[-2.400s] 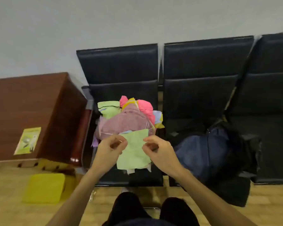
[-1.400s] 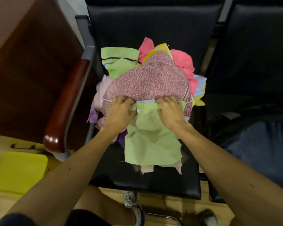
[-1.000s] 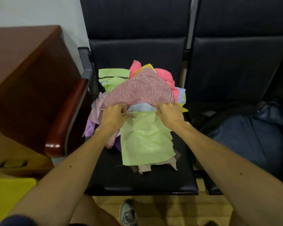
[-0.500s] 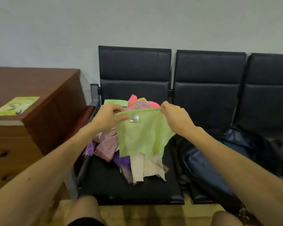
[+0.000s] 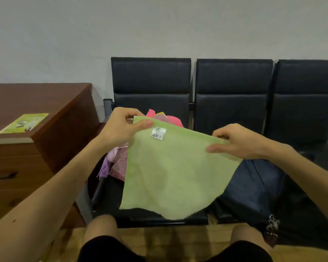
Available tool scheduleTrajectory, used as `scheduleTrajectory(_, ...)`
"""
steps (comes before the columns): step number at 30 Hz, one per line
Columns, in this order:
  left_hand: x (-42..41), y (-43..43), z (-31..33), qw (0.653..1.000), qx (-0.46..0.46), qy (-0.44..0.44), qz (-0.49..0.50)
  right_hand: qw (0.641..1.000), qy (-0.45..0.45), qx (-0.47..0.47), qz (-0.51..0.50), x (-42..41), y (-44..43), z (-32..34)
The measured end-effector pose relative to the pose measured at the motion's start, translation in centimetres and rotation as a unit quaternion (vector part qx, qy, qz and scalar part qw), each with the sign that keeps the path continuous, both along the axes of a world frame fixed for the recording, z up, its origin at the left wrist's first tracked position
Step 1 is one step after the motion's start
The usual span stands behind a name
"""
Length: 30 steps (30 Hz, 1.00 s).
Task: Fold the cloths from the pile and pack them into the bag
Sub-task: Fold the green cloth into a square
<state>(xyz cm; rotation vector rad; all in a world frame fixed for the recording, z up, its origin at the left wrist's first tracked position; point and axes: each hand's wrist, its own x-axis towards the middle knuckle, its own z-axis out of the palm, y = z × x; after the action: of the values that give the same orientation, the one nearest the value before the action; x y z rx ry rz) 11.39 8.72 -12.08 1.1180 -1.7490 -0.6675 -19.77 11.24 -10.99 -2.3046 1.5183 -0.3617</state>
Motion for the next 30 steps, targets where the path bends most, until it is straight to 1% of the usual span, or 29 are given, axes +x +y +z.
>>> scheduleTrajectory(3,-0.7,0.8,-2.4,0.999,0.021,0.047,0.007,0.992,-0.112,0.051,-0.004,-1.4,1.1,-2.3)
scheduleTrajectory(5,-1.2,0.7,-4.5,0.995,0.043,0.088,0.016,0.98,-0.192,0.051,-0.032,-1.8,1.5,-4.9)
scheduleTrajectory(9,-1.6,1.0,-9.3,0.98,0.111,0.159,0.053,0.948,-0.294,0.041,-0.114,-1.2,1.8,-9.8)
scheduleTrajectory(13,-1.6,1.6,-12.7,0.967,0.137,0.202,0.07,0.908,-0.384,0.066,-0.157,-0.1,2.0,-12.8)
scheduleTrajectory(18,-2.1,2.3,-15.0,0.953,0.172,0.236,0.084,0.879,-0.435,0.062,-0.184,1.5,1.7,-14.2)
scheduleTrajectory(23,-3.3,2.7,-16.0,0.945,0.19,0.25,0.091,0.867,-0.441,0.082,-0.217,3.2,2.0,-15.2)
scheduleTrajectory(30,-6.3,3.9,-16.1,0.947,0.202,0.245,0.046,0.842,-0.473,0.116,-0.232,5.6,2.2,-16.6)
